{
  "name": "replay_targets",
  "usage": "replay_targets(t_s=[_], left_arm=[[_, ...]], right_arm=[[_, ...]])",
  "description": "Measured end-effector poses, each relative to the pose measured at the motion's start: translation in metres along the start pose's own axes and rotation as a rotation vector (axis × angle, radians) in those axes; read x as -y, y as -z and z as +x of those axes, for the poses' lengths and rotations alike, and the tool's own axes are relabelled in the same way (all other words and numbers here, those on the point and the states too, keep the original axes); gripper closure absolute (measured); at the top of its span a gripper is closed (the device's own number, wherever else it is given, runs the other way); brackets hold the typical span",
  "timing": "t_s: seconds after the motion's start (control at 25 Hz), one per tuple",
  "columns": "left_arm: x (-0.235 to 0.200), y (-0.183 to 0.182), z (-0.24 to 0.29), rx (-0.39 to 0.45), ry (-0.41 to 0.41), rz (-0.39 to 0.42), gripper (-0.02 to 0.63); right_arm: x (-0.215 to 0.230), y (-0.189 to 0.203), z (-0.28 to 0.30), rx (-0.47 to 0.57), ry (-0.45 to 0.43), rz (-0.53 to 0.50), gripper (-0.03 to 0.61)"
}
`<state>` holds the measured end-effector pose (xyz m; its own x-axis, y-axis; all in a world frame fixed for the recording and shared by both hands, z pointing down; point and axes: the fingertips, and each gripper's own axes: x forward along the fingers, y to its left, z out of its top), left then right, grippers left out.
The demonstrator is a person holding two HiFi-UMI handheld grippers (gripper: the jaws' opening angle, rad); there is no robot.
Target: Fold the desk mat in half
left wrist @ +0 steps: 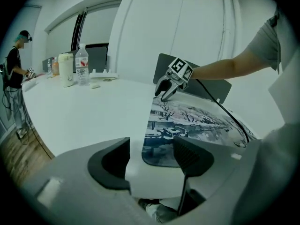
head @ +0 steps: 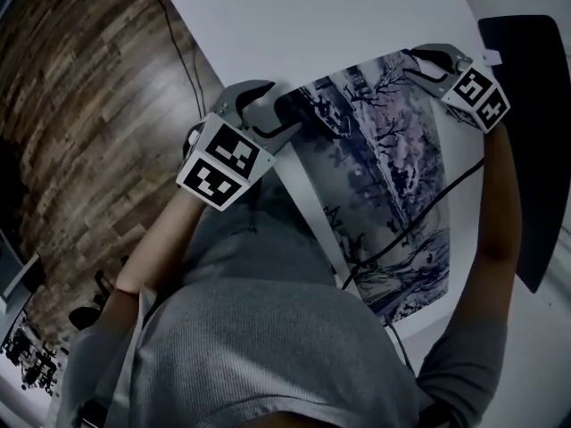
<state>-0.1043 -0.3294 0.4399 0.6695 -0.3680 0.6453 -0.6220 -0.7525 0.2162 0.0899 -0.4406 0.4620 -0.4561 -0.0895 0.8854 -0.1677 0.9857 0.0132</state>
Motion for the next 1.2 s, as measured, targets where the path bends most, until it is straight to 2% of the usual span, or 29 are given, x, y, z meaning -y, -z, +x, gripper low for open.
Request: replay_targets(t_s=[0.08, 0.2, 0.36, 0.48, 0.56, 0.72, 0.96, 1.2], left_arm=[[-0.001, 0.004, 0.004, -0.015, -0.006, -0.014, 0.322], [0.000, 0.010, 0.010, -0.043, -0.003, -0.033, 0.322], [0.000, 0.018, 0.016, -0.070, -0.006, -0.055, 0.324], [-0.001, 0.022, 0.020, -0.077, -0.030, -0.053, 0.325], [-0.002, 0.022, 0.022, -0.091, -0.054, -0.039, 0.333], [-0.001, 0.025, 0.024, -0.169, -0.082, 0.036, 0.341], [0.002, 0.023, 0.026, -0.189, -0.087, 0.021, 0.394], [0.001, 0.023, 0.027, -0.227, -0.086, -0.008, 0.435]], right_arm=[[0.010, 0.005, 0.004, 0.000, -0.011, 0.020, 0.403], [0.018, 0.007, 0.004, 0.011, -0.040, 0.067, 0.351], [0.020, 0.005, 0.005, -0.005, -0.083, 0.085, 0.350], [0.018, 0.004, 0.006, -0.019, -0.080, 0.075, 0.351], [0.015, 0.004, 0.005, -0.015, -0.081, 0.070, 0.373], [0.011, 0.003, 0.006, 0.008, -0.092, 0.077, 0.417], [0.012, 0.003, 0.005, 0.047, -0.080, 0.111, 0.430], [0.006, 0.002, 0.005, 0.062, -0.098, 0.104, 0.477]])
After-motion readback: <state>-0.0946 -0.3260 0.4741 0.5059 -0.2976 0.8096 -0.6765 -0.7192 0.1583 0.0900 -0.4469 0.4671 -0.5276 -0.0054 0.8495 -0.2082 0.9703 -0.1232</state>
